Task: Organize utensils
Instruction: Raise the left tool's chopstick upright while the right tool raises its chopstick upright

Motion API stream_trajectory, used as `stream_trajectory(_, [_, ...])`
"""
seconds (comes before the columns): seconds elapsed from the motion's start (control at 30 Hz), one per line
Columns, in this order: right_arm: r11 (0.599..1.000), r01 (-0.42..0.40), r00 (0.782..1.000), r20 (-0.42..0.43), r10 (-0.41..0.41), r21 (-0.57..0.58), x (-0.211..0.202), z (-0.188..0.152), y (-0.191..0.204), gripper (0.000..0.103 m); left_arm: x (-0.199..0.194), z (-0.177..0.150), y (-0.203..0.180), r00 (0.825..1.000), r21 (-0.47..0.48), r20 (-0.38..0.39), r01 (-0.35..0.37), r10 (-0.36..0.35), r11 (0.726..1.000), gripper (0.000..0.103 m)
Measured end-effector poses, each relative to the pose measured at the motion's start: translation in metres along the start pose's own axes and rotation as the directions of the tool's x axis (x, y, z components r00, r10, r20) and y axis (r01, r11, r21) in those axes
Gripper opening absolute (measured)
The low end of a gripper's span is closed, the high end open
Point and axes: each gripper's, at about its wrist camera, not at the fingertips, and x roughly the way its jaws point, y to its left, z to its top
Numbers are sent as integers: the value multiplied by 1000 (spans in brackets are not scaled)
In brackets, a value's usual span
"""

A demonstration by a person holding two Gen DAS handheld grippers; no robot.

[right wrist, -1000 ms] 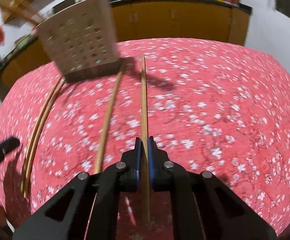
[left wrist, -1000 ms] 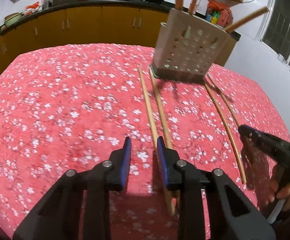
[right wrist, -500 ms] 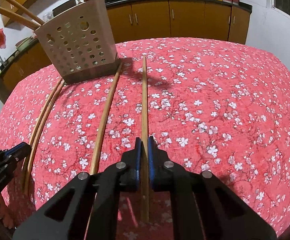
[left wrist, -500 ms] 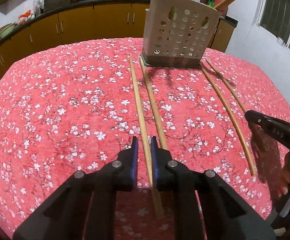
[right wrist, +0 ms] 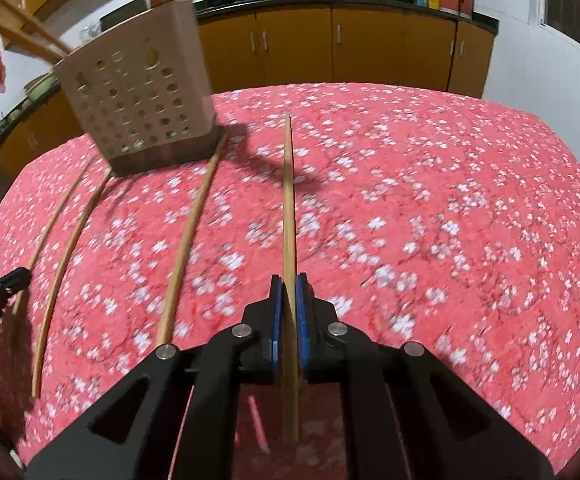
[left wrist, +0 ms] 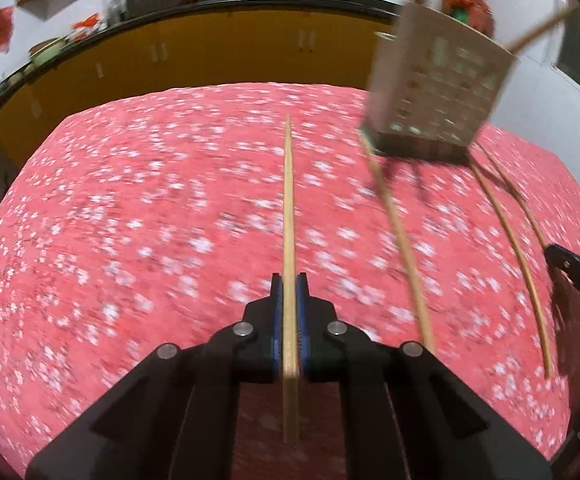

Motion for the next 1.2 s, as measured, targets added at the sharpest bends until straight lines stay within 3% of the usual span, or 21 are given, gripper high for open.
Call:
stream_trajectory(0.43, [1000,9,1000,21,-9,2,7,5,-5,9,0,2,21,999,-70,20,42,-40,997,11])
stream_trajectory(1.2, [1000,2,1000,20,-2,11,7,5,-5,10,2,0,22,998,-86,24,59,-57,995,12])
